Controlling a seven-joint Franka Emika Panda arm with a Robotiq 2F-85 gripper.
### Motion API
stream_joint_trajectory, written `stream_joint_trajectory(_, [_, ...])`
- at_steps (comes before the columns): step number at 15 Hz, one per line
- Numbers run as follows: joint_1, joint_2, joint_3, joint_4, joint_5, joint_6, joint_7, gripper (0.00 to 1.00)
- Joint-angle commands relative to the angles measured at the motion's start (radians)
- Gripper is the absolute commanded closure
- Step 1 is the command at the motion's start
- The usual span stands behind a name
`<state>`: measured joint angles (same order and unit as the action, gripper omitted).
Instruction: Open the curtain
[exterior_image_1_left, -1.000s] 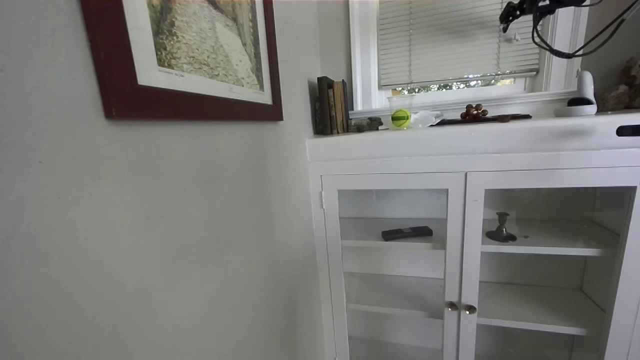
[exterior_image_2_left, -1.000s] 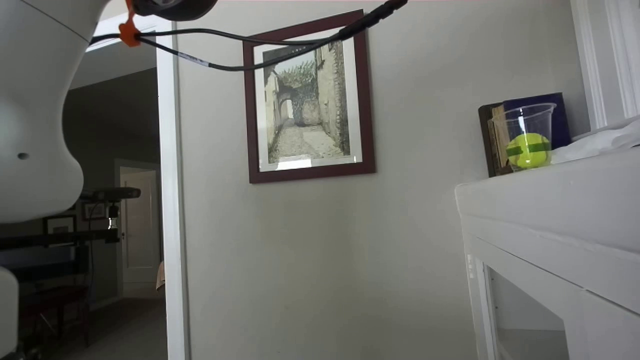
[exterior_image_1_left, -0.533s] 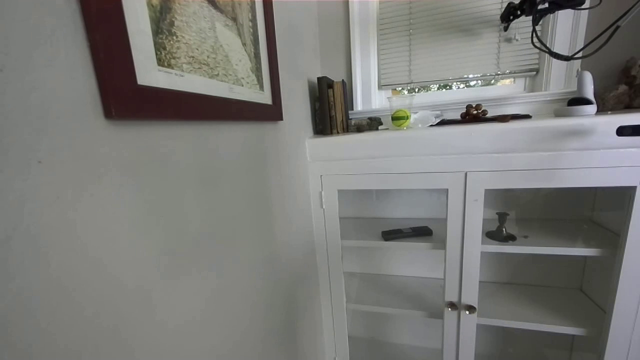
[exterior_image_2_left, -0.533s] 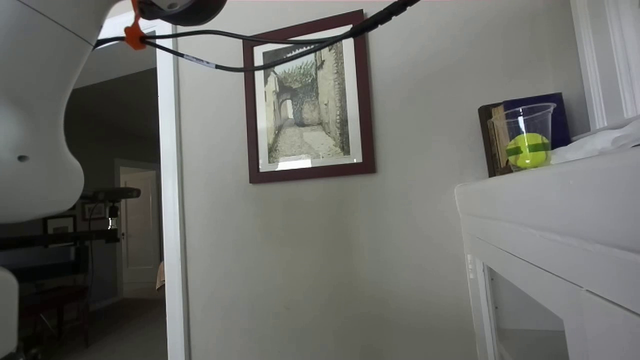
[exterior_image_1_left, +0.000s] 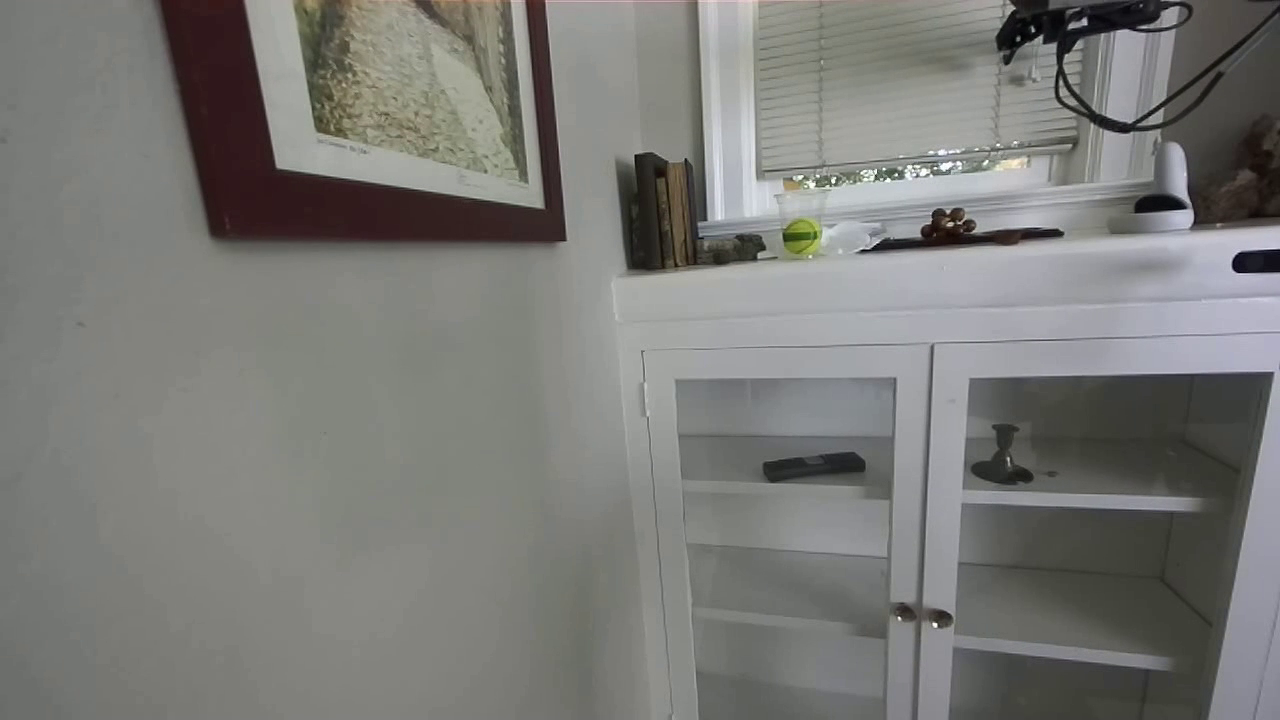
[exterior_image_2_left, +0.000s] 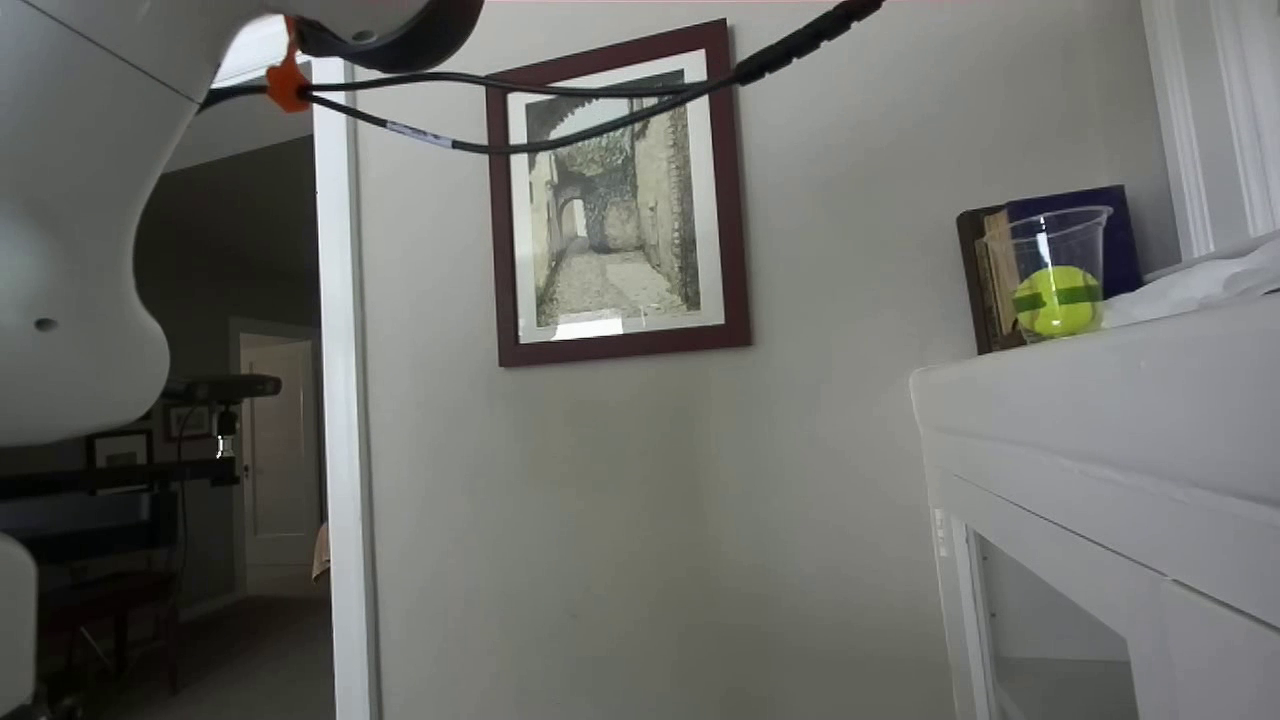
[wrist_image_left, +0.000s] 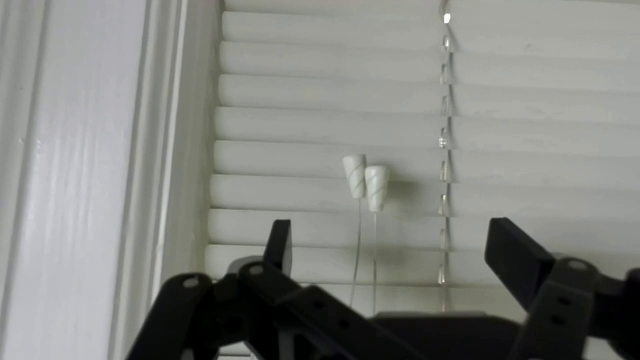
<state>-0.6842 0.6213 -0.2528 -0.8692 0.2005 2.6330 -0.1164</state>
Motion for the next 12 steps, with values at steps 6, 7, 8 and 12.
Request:
stream_joint_trajectory(6, [-0.022,0.092,0.008,0.129,0.016,0.025,0.030,0.50])
stream_joint_trajectory(7, [-0.022,0.096,0.008,0.137,0.016,0.025,0.031,0.56])
stream_joint_trajectory(8, [-0.022,0.100,0.008,0.143,0.015,0.025,0.032,0.58])
stream_joint_trajectory(12, [-0.024,0.110,0.007,0.164,0.014,0.024,0.031,0.63])
